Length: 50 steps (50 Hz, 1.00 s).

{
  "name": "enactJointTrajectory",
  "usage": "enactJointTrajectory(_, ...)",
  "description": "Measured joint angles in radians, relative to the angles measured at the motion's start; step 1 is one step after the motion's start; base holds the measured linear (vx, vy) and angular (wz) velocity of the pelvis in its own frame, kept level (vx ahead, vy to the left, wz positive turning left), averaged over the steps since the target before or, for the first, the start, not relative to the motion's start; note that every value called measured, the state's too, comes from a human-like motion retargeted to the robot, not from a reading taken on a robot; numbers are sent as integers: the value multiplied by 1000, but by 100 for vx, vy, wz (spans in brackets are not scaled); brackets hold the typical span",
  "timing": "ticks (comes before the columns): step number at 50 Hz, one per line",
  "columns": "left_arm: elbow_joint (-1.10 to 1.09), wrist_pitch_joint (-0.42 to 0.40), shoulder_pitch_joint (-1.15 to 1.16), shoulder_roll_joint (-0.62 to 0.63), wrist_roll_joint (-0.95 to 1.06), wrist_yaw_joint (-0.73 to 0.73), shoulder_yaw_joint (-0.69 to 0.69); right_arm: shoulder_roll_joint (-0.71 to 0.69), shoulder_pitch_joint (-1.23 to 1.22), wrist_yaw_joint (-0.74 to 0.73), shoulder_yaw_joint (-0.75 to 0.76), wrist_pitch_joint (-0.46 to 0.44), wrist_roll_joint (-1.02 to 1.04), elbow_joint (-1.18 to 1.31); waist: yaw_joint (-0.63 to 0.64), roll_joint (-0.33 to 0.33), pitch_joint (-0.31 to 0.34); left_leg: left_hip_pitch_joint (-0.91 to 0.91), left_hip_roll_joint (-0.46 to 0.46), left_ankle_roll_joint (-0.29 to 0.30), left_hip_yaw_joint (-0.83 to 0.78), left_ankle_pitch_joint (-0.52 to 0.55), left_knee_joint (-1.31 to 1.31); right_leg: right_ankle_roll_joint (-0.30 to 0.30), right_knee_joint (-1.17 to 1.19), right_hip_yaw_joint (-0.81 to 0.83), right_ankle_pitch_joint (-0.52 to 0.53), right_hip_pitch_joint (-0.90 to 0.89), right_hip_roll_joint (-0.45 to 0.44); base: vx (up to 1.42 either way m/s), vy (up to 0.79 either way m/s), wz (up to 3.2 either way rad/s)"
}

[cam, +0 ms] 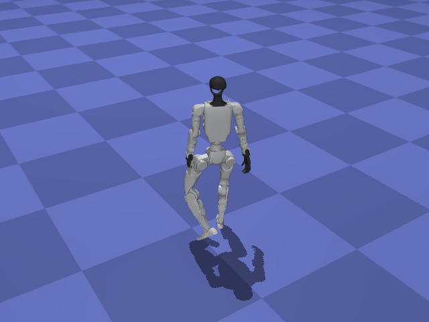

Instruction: In place motions

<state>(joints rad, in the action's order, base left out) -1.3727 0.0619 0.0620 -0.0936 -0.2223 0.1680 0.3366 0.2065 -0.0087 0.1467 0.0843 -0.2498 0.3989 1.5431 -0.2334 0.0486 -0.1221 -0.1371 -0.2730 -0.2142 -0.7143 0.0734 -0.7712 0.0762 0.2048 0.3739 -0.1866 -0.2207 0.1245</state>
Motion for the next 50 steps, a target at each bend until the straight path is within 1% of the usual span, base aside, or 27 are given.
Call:
enactJointTrajectory(3, 5, -9, -15, 18, 3, -9, -26, -6, -9, -1, -11, 3, 17, -16, 11, -10, 29, -69, 108, 84, 206, -81, 17, 14, -6, -60, 22, 2, -25, -33, 12, -149)
enactJointTrajectory(4, 11, -13, -17, 20, 2, -12, -38, -8, -12, 2, -16, 7, 24, -26, 12, -12, 35, -80, 128, 102, 223, -123, 34, 16, -11, -75, 30, 3, -29, -30, 11, -148)
enactJointTrajectory(7, 37, -17, -17, 19, -23, -8, -71, -16, -17, 27, -31, 19, 45, -64, 24, -28, 47, -76, 152, 117, 160, -236, 152, 18, -23, -125, 53, -3, -52, -22, 9, -159)
enactJointTrajectory(10, 60, -17, -12, 17, -61, 7, -98, -25, -17, 47, -47, 29, 56, -100, 42, -78, 67, -64, 191, 159, 147, -261, 364, 19, -47, -164, 75, 8, -118, -16, 5, -148)
enactJointTrajectory(11, 64, -18, -10, 16, -67, 10, -106, -28, -18, 47, -54, 31, 60, -106, 47, -100, 77, -53, 192, 178, 136, -248, 445, 20, -56, -174, 80, 18, -146, -7, 4, -125)
enactJointTrajectory(12, 67, -19, -8, 15, -73, 13, -112, -31, -19, 46, -60, 32, 64, -110, 51, -118, 85, -43, 195, 178, 118, -220, 521, 20, -64, -184, 84, 28, -170, -1, 3, -117)
enactJointTrajectory(13, 67, -20, -5, 16, -76, 15, -117, -33, -20, 46, -68, 33, 69, -111, 51, -130, 89, -32, 200, 139, 85, -161, 587, 20, -73, -196, 89, 39, -186, 4, 2, -78)
enactJointTrajectory(14, 66, -19, -2, 16, -80, 19, -118, -35, -22, 48, -75, 32, 74, -108, 35, -151, 88, -37, 216, 139, 155, -156, 613, 21, -83, -194, 91, 44, -206, 9, -1, -28)
enactJointTrajectory(15, 64, -17, 1, 15, -84, 24, -118, -38, -24, 51, -83, 31, 80, -102, 11, -176, 83, -49, 238, 158, 277, -179, 619, 22, -93, -186, 93, 47, -229, 4, -4, 20)
enactJointTrajectory(16, 59, -16, -2, 15, -89, 27, -111, -44, -27, 50, -90, 27, 82, -99, -13, -182, 78, -32, 183, 179, 136, -165, 612, 21, -98, -174, 94, 42, -228, -2, -6, 16)
enactJointTrajectory(17, 55, -13, -6, 14, -94, 29, -103, -50, -30, 46, -97, 25, 80, -97, -20, -182, 78, -22, 156, 190, 65, -157, 610, 21, -103, -177, 96, 42, -231, -9, -8, -54)
enactJointTrajectory(18, 53, -9, -13, 11, -100, 29, -93, -56, -31, 38, -104, 26, 73, -94, 9, -170, 87, -28, 185, 186, 133, -160, 616, 25, -109, -214, 98, 55, -240, -6, -9, -80)
enactJointTrajectory(19, 53, -7, -19, 6, -105, 27, -94, -59, -30, 31, -107, 30, 63, -91, 20, -160, 92, -15, 183, 189, 98, -162, 616, 26, -112, -225, 97, 64, -239, -1, -10, -57)
enactJointTrajectory(20, 56, -6, -23, 0, -109, 25, -99, -59, -26, 26, -108, 35, 51, -88, 22, -151, 95, 9, 167, 197, 12, -164, 614, 27, -115, -223, 94, 72, -233, 10, -11, -14)
enactJointTrajectory(22, 67, -8, -22, -12, -118, 26, -111, -55, -16, 29, -112, 46, 37, -73, 66, -137, 100, 18, 190, 184, 52, -169, 623, 23, -111, -231, 90, 92, -227, 26, -12, 23)
enactJointTrajectory(23, 71, -9, -16, -13, -121, 24, -116, -53, -8, 33, -106, 47, 47, -65, 57, -139, 93, 13, 200, 181, 89, -168, 627, 21, -110, -200, 89, 93, -220, 34, -13, 74)
enactJointTrajectory(28, 58, -9, 8, 10, -89, 10, -83, -38, 5, 40, -103, 23, 111, -36, 94, -143, 68, 3, 226, 186, 180, -151, 655, 4, -90, -159, 63, 102, -212, 31, -13, 69)
enactJointTrajectory(33, 16, -4, 24, 17, -93, 16, -36, -31, 2, 33, -104, 20, 79, -30, 89, -176, 48, -49, 208, 206, 278, -120, 661, -38, 20, -71, 0, 67, -212, 22, -21, 122)
enactJointTrajectory(35, -2, -4, 28, 6, -101, -3, -29, -33, 5, 36, -107, 27, 42, -36, 96, -175, 52, -70, 200, 224, 330, -99, 653, -38, 87, -78, 0, 41, -209, 17, -30, 161)
enactJointTrajectory(37, -22, 0, 30, -12, -112, -12, -29, -37, 4, 37, -104, 29, 15, -36, 82, -167, 63, -90, 207, 234, 402, -73, 646, -36, 128, -182, 32, 18, -218, 15, -34, 237)
enactJointTrajectory(39, -46, 11, 28, -28, -124, -26, -33, -39, 4, 41, -93, 29, 10, -38, 60, -165, 80, -108, 230, 239, 517, -44, 640, -55, 145, -383, 47, 11, -272, 15, -36, 291)
enactJointTrajectory(41, -68, 24, 23, -39, -130, -58, -35, -36, 6, 47, -85, 31, 15, -45, 39, -164, 96, -127, 261, 250, 638, -15, 635, -100, 136, -596, 44, 29, -329, 16, -34, 315)
enactJointTrajectory(43, -82, 28, 14, -47, -129, -83, -31, -30, 7, 48, -79, 36, 27, -54, 29, -161, 106, -151, 297, 271, 746, 9, 630, -157, 109, -731, 17, 62, -360, 20, -34, 311)
enactJointTrajectory(45, -84, 27, 1, -57, -125, -74, -38, -19, 11, 41, -66, 42, 42, -63, 21, -169, 117, -169, 327, 297, 864, 23, 631, -144, 83, -644, -22, 78, -342, 17, -30, 312)
enactJointTrajectory(46, -79, 29, -9, -61, -127, -59, -43, -12, 13, 39, -60, 45, 43, -65, 44, -154, 125, -171, 350, 303, 890, 24, 634, -110, 63, -484, -13, 85, -280, 15, -28, 268)
enactJointTrajectory(47, -73, 31, -19, -65, -129, -47, -45, -4, 15, 38, -57, 46, 42, -64, 73, -139, 132, -172, 370, 306, 908, 23, 638, -84, 45, -376, -10, 97, -239, 20, -28, 211)
enactJointTrajectory(50, -48, 29, -40, -64, -130, -38, -47, 18, 17, 41, -50, 35, 34, -54, 187, -100, 159, -169, 406, 301, 915, 14, 655, -67, 21, -384, -30, 145, -250, 27, -23, 179)
